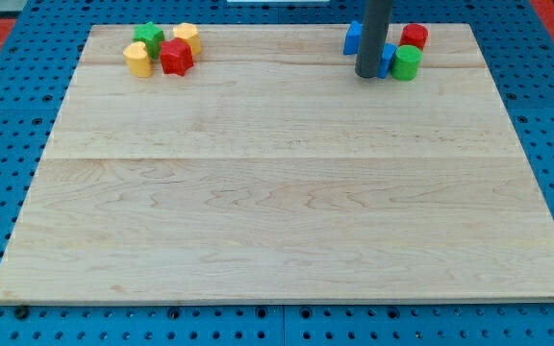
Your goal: Slide the group of blocks down and left a bit
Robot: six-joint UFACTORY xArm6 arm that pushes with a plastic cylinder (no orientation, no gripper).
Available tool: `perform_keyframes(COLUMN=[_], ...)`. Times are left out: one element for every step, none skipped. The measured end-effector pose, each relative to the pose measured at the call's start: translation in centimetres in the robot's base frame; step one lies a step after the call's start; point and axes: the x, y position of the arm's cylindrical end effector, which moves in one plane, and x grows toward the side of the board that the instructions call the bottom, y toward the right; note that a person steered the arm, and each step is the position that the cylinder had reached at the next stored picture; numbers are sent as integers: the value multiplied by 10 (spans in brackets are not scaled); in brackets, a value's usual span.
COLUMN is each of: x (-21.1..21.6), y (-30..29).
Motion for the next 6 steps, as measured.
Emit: perform_keyframes(x=[0,28,81,49,-36,-103], y=[0,-3,71,178,204,170])
